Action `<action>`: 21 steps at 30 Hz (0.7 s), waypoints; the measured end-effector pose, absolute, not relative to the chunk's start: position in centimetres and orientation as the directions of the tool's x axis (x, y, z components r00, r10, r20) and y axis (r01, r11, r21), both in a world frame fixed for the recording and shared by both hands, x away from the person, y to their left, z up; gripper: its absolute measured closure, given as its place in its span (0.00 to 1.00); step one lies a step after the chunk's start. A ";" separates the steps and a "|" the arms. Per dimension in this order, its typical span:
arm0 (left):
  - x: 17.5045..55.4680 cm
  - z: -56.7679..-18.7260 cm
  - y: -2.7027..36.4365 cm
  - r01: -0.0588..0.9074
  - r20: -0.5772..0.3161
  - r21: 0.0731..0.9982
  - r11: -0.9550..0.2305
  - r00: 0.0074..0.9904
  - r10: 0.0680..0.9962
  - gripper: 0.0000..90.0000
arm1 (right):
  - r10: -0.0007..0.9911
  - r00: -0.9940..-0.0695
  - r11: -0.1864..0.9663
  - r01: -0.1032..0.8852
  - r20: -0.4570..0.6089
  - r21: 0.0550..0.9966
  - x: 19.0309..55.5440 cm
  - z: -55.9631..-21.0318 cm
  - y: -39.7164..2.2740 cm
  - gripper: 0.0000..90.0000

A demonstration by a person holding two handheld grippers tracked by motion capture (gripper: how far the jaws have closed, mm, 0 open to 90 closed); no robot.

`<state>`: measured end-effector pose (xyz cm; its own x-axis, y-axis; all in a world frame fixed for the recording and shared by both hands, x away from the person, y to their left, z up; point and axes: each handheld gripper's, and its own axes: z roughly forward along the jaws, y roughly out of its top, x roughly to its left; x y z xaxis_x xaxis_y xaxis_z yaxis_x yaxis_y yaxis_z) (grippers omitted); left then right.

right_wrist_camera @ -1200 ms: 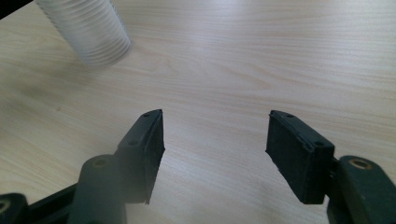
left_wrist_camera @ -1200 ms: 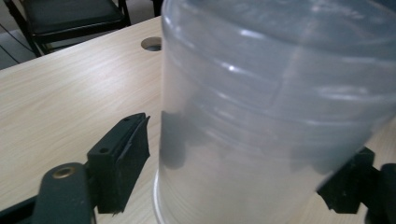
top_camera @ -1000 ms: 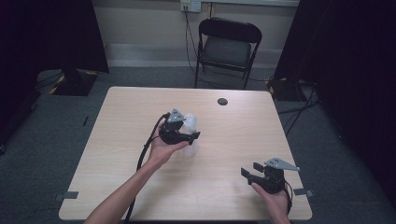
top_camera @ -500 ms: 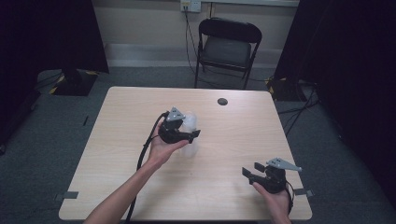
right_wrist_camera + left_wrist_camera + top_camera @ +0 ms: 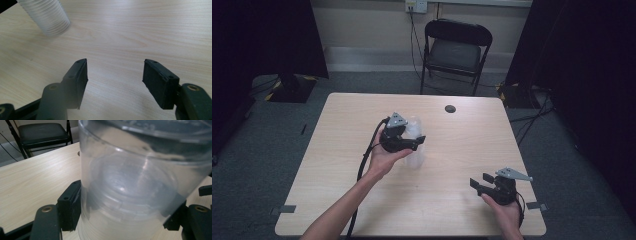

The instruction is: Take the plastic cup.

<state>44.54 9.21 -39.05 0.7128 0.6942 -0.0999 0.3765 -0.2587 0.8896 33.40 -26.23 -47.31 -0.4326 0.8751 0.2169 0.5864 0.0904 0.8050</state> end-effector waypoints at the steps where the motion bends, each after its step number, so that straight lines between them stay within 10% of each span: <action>1: 44.5 -39.0 9.2 0.375 -0.099 0.891 -0.256 0.711 0.696 0.35 | 0.875 -0.435 0.094 0.585 0.214 0.806 33.4 -47.3 -26.3 0.41; 21: 43.3 -37.2 9.1 0.333 -0.112 0.923 -0.193 0.713 0.692 0.36 | 0.885 -0.418 0.083 0.575 0.206 0.814 32.4 -47.0 -26.5 0.41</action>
<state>43.32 9.12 -37.19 0.7126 0.6925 -0.1125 0.3329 -0.1926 0.9231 32.39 -26.52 -46.97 -0.4184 0.8846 0.2057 0.5753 0.0829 0.8138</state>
